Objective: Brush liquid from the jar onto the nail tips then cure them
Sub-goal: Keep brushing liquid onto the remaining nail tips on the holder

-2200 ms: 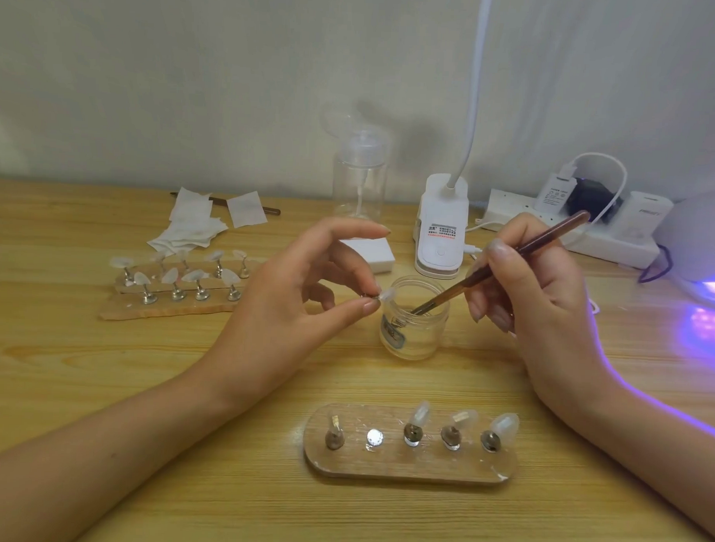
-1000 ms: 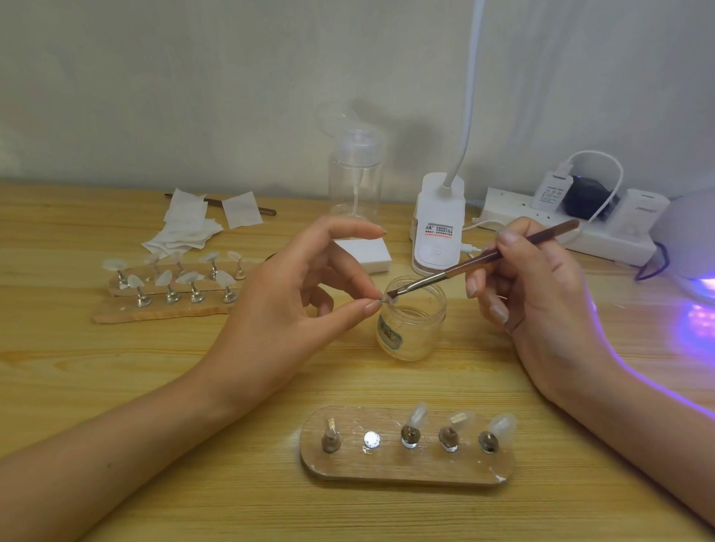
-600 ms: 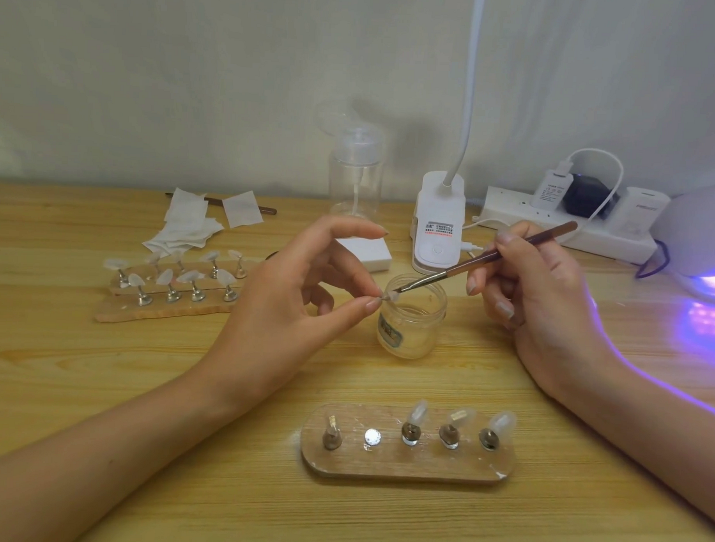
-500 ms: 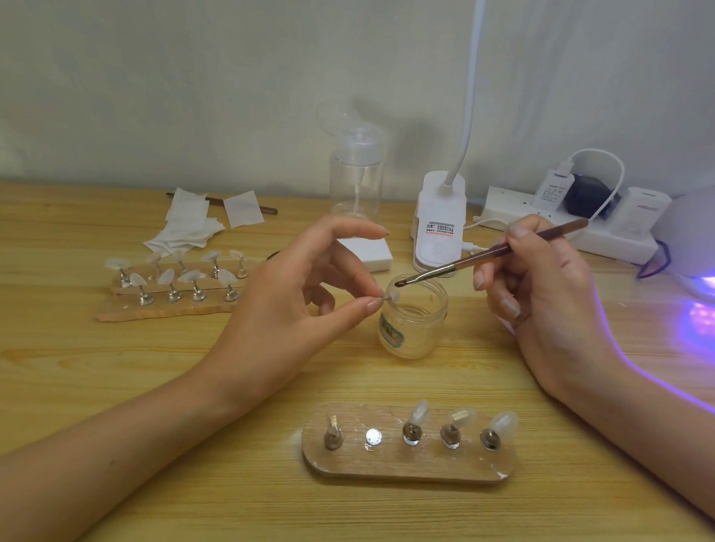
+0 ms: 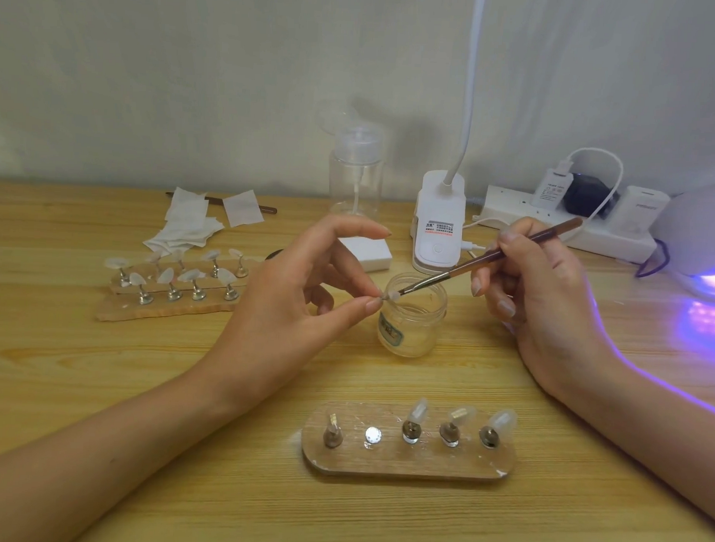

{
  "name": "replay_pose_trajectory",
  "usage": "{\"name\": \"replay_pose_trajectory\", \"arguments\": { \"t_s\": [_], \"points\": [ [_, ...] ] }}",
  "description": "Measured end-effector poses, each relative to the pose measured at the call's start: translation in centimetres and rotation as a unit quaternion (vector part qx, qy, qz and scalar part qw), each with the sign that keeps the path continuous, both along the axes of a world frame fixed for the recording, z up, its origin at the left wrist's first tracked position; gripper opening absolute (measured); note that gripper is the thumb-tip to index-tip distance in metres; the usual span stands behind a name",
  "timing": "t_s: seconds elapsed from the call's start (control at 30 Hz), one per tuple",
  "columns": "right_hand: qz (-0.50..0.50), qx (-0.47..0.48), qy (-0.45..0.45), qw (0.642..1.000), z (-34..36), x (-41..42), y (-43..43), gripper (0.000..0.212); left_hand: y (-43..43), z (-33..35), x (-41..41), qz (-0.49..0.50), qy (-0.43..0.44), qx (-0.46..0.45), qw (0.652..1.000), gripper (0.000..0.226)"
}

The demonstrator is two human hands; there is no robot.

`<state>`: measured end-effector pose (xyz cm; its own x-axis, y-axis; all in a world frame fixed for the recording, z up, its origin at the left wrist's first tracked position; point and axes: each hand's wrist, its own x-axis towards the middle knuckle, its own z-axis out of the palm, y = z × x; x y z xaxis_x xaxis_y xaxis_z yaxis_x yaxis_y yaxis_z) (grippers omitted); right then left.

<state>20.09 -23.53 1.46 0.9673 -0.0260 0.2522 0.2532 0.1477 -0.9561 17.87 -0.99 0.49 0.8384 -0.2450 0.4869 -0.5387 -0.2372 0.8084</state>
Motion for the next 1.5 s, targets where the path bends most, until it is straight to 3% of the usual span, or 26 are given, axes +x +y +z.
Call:
{"name": "replay_pose_trajectory", "arguments": {
  "t_s": [0.2,0.4,0.53,0.67,0.8,1.0,1.13,1.3,1.5],
  "points": [
    [0.046,0.010,-0.029,0.998,0.04,-0.02,0.09,0.018,0.06,0.00,0.06,-0.001,-0.001,0.003,1.000,0.052],
    [0.033,0.045,-0.019,0.998,0.05,-0.01,0.07,0.026,-0.01,0.02,0.04,-0.003,0.010,-0.008,1.000,0.052],
    [0.039,0.004,-0.023,0.999,0.11,0.00,0.25,0.019,-0.02,0.09,-0.02,-0.004,0.018,-0.012,1.000,0.052],
    [0.013,0.028,0.001,1.000,0.12,0.07,0.11,0.026,-0.08,0.16,-0.04,-0.001,0.028,-0.016,0.999,0.052],
    [0.054,0.023,-0.044,0.997,0.24,-0.24,0.25,0.020,-0.13,0.25,-0.10,0.000,0.034,-0.019,0.999,0.052],
    [0.015,0.033,-0.011,0.999,0.06,0.04,0.05,0.026,-0.22,0.34,-0.15,0.003,0.048,-0.025,0.999,0.052],
    [0.064,0.029,-0.053,0.996,0.10,-0.08,0.18,0.018,-0.25,0.36,-0.16,0.003,0.052,-0.028,0.998,0.052],
    [0.022,0.029,-0.017,0.999,-0.08,0.12,-0.04,0.025,-0.26,0.54,-0.32,0.005,0.057,-0.028,0.998,0.050],
    [0.053,0.020,-0.054,0.997,0.10,-0.12,0.21,0.017,-0.30,0.62,-0.37,0.007,0.062,-0.030,0.998,0.051]
  ]
}}
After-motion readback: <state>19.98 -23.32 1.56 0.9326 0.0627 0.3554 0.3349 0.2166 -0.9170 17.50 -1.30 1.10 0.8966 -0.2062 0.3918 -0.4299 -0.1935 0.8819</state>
